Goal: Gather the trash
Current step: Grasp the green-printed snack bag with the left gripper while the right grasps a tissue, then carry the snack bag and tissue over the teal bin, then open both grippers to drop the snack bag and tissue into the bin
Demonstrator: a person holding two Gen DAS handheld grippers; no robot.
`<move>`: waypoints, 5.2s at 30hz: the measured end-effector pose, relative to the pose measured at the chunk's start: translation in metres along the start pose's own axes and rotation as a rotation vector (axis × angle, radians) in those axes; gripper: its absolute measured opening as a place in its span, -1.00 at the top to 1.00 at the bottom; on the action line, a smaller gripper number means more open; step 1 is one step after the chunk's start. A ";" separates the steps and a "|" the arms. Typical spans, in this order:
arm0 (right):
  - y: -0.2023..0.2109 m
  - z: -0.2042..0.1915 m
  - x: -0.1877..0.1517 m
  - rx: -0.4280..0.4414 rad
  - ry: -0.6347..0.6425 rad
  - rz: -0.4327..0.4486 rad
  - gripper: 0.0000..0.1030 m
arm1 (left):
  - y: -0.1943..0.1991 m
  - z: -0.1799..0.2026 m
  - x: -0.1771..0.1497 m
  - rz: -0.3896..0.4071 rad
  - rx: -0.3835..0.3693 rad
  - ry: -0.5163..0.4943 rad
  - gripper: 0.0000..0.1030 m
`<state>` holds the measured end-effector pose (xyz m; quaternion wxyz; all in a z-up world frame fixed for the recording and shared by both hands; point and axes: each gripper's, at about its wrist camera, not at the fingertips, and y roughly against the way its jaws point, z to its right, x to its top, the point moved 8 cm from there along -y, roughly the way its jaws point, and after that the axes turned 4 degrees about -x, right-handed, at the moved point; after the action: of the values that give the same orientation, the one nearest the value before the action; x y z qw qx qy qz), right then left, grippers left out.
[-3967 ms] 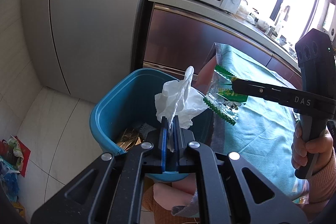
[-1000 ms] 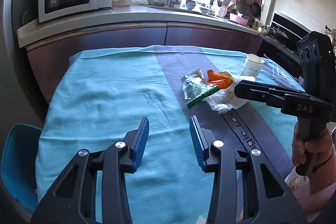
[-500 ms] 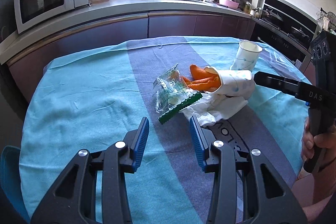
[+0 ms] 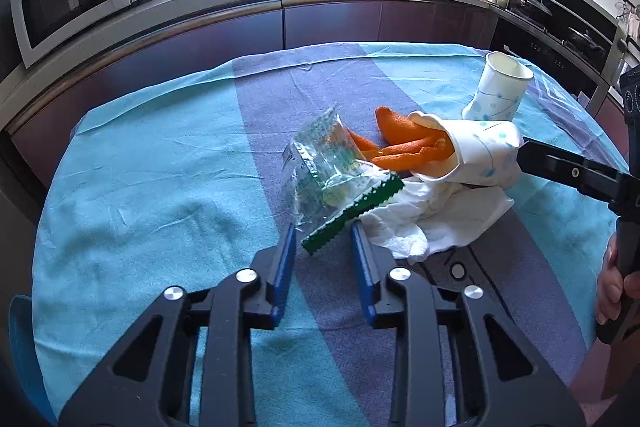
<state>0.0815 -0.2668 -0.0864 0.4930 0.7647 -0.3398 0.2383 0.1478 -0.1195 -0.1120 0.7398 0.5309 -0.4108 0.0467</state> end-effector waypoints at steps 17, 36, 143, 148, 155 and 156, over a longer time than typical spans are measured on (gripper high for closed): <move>0.007 0.001 0.004 0.021 -0.006 0.010 0.88 | 0.028 -0.007 -0.007 0.063 -0.061 0.077 0.94; 0.007 -0.021 -0.020 0.077 -0.002 -0.049 0.24 | 0.043 -0.041 -0.017 0.075 -0.073 0.216 0.04; -0.116 -0.363 -0.059 0.557 0.495 -0.370 0.69 | 0.202 -0.261 -0.204 0.146 0.291 0.658 0.81; -0.132 -0.382 -0.063 0.561 0.513 -0.385 0.69 | 0.195 -0.271 -0.208 0.126 0.293 0.673 0.81; -0.161 -0.400 -0.073 0.540 0.517 -0.430 0.68 | 0.180 -0.283 -0.208 0.095 0.303 0.682 0.80; -0.166 -0.402 -0.074 0.531 0.519 -0.435 0.68 | 0.177 -0.284 -0.208 0.090 0.305 0.684 0.80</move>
<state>0.1460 0.1697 -0.0751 0.3870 0.8337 0.0377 0.3922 0.0803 0.2674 -0.1444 0.7439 0.5700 -0.1514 0.3145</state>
